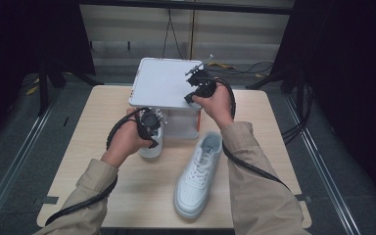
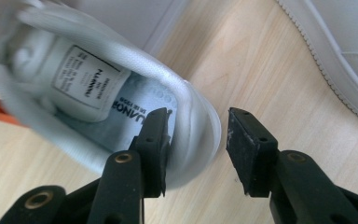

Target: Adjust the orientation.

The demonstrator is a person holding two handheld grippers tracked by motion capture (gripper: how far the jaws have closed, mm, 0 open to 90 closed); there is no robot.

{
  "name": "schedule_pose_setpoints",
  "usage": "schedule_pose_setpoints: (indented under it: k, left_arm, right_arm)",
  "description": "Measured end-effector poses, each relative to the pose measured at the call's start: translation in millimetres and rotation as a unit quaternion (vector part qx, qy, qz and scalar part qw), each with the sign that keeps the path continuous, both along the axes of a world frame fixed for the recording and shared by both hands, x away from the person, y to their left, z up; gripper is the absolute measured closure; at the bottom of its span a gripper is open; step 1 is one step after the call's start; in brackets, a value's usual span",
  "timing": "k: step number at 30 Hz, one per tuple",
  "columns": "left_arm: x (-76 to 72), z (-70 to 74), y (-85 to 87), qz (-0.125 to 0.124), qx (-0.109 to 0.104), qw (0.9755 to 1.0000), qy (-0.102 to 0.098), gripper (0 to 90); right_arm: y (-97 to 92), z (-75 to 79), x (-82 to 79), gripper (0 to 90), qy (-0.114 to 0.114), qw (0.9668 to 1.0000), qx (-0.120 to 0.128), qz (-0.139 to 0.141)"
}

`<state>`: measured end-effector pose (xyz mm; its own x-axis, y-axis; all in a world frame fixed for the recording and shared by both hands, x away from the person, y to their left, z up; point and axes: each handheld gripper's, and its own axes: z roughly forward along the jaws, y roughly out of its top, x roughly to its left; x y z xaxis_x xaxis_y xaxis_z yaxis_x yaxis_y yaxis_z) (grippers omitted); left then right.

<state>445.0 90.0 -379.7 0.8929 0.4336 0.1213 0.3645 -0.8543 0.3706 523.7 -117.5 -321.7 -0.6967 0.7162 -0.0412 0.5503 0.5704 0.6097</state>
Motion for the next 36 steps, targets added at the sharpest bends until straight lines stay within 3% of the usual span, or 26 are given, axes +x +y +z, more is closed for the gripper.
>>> schedule_pose_setpoints:
  k: [4,6,7,8,9,11,13,14,15,17,18,24,27,29,34,36]
  left_arm:
    - [-8.1,8.9,6.1,-0.004,-0.002,0.9998,-0.019,61.5]
    - [-9.8,13.2,8.2,0.007,0.0,1.0,-0.002,67.4]
    - [-12.0,14.4,8.7,0.007,-0.005,0.9999,-0.009,67.7]
    - [-12.5,14.9,8.7,0.001,0.002,0.9999,-0.01,70.9]
    - [-14.4,14.0,8.0,0.0,0.012,0.9999,0.003,70.9]
    - [-16.8,8.9,5.6,-0.005,0.005,0.9999,0.011,74.0]
    - [-19.6,-4.7,3.5,-0.005,0.019,0.9995,0.024,83.6]
    - [-19.6,-4.7,3.5,-0.005,0.019,0.9995,0.024,89.1]
    - [-19.9,-11.4,3.6,-0.005,0.027,0.999,0.034,89.1]
    - [-19.7,-21.2,4.1,0.002,0.039,0.9989,0.027,90.0]
    - [-18.5,-27.1,5.1,0.007,0.043,0.9983,0.04,90.0]
    - [-9.1,-42.0,7.7,0.023,0.006,0.9981,0.057,90.0]
    - [-7.5,-41.2,5.1,0.032,0.003,0.9977,0.06,90.0]
    - [-5.6,-42.2,4.3,0.033,-0.02,0.9975,0.059,90.0]
    - [2.0,-43.0,-1.1,0.04,-0.013,0.9984,0.037,90.0]
    - [5.8,-42.9,-2.0,0.044,-0.018,0.9981,0.039,90.0]
  right_arm:
    - [0.4,-0.6,-0.7,83.6,-0.002,1.0,0.0,-0.002]
    - [-0.1,-0.7,-1.5,83.6,-0.005,1.0,-0.001,-0.002]
    - [-0.7,-1.0,-1.7,83.5,-0.005,1.0,0.002,-0.002]
    - [-1.7,-1.6,-1.8,83.5,-0.005,0.9999,0.008,-0.004]
    - [-1.7,-1.6,-1.8,83.5,-0.005,0.9999,0.008,-0.004]
    - [-2.0,-2.2,-2.0,83.5,-0.007,0.9999,0.011,-0.004]
    - [-1.2,-1.7,-2.9,83.5,-0.01,0.9999,0.004,-0.005]
    - [-1.2,-1.7,-2.9,83.5,-0.01,0.9999,0.004,-0.005]
    - [-0.7,-1.4,-3.2,83.5,-0.011,0.9999,0.001,-0.004]
    - [0.8,-1.3,-3.9,83.6,-0.013,0.9999,-0.003,-0.005]
    - [1.5,-1.2,-4.1,83.6,-0.013,0.9999,-0.005,-0.004]
    - [0.9,-1.3,-3.8,83.6,-0.012,0.9999,-0.005,-0.004]
    - [0.9,-1.1,-3.4,83.6,-0.012,0.9999,-0.007,-0.001]
    - [1.9,-0.8,-3.2,83.7,-0.011,0.9999,-0.008,-0.002]
    - [1.4,-0.8,-3.1,83.6,-0.011,0.9999,-0.007,-0.001]
    - [1.3,-0.7,-3.1,83.7,-0.011,0.9999,-0.008,-0.002]
